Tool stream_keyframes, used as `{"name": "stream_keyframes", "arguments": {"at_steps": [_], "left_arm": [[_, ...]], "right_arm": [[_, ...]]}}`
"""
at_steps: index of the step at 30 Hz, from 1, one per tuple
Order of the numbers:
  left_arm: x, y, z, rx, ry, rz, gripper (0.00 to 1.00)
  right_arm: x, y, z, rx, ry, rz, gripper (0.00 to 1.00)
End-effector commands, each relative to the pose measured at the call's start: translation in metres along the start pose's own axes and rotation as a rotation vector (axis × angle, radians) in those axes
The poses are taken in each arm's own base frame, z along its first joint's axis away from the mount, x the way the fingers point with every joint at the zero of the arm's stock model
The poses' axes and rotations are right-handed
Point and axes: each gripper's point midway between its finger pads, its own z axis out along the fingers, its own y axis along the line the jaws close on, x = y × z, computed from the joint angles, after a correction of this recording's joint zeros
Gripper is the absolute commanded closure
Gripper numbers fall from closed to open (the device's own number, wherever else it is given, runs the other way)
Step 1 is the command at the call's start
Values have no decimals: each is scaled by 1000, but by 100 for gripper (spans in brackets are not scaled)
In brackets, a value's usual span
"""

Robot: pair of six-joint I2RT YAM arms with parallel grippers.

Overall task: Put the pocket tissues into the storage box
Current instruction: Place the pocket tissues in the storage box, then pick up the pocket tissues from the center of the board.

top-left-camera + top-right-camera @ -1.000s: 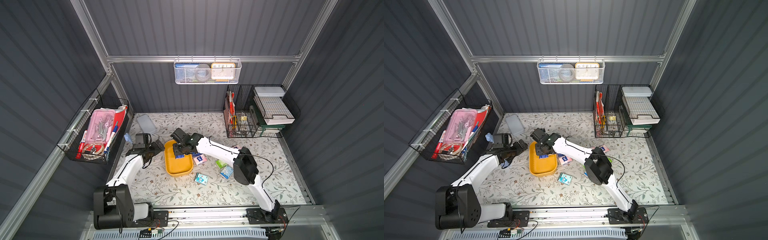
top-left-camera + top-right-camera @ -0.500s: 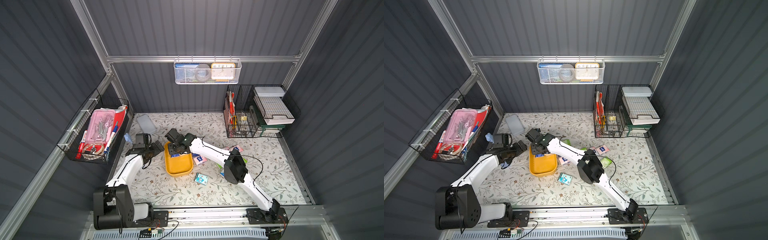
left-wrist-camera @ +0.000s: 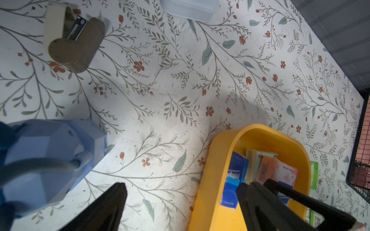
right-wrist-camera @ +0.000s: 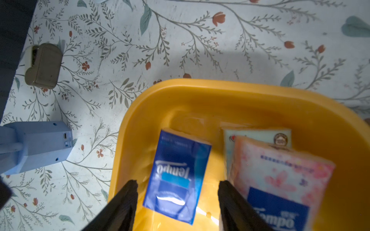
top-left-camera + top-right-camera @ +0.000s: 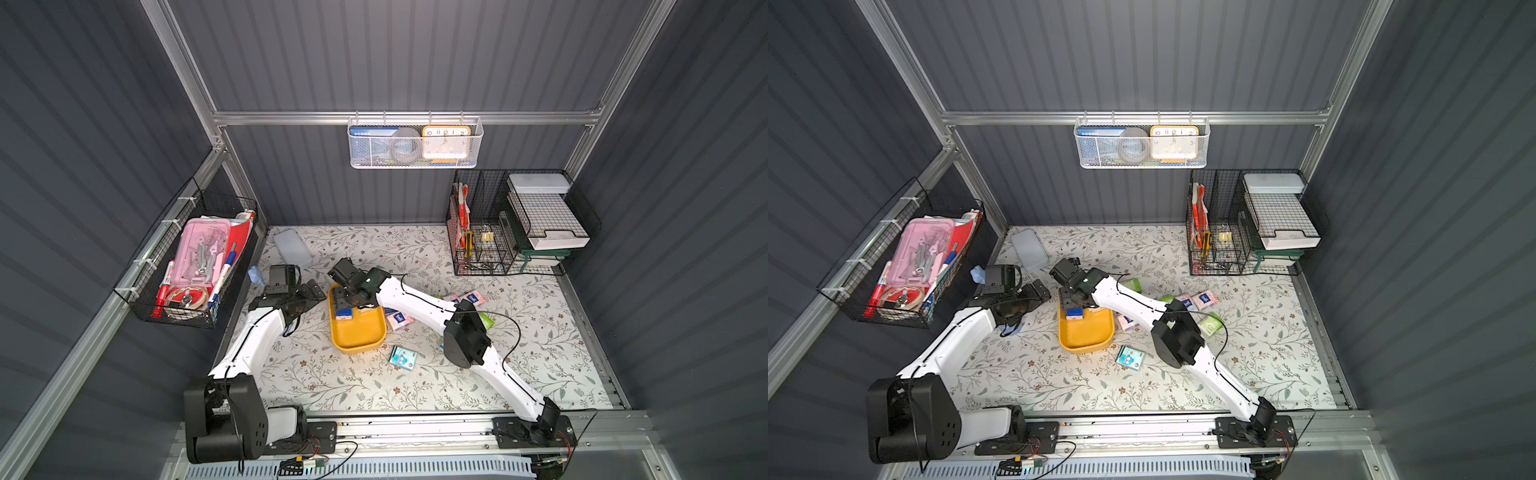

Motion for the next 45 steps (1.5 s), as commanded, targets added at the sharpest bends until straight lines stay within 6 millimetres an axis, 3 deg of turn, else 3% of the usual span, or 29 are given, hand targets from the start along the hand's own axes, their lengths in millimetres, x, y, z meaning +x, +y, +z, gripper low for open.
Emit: {"name": "stream_keyframes", "arguments": {"at_steps": [1, 9, 14, 17, 20, 26, 36, 45], "left_arm": [[-4, -2, -10, 4, -13, 23, 1], [-7, -9, -12, 32, -11, 40, 1], [-15, -17, -14, 60, -27, 97, 1], [-16, -29, -14, 114, -15, 117, 1], [-15, -42, -13, 178, 10, 128, 1], [-13, -55, -8, 244, 48, 151, 1], [-10, -58, -10, 261, 65, 160, 1], [-3, -53, -13, 243, 85, 157, 1]], "right_arm": [[-17, -2, -17, 7, -41, 5, 31], [-41, -4, -71, -15, -113, 39, 31], [-42, -33, -107, 10, -121, 110, 33], [-32, -56, -123, 48, -108, 123, 35], [-9, -76, -133, 69, -55, 91, 35], [56, -97, -145, 47, 123, -75, 32], [171, -111, -141, 34, 400, -369, 22], [204, -105, -121, 66, 473, -538, 17]]}}
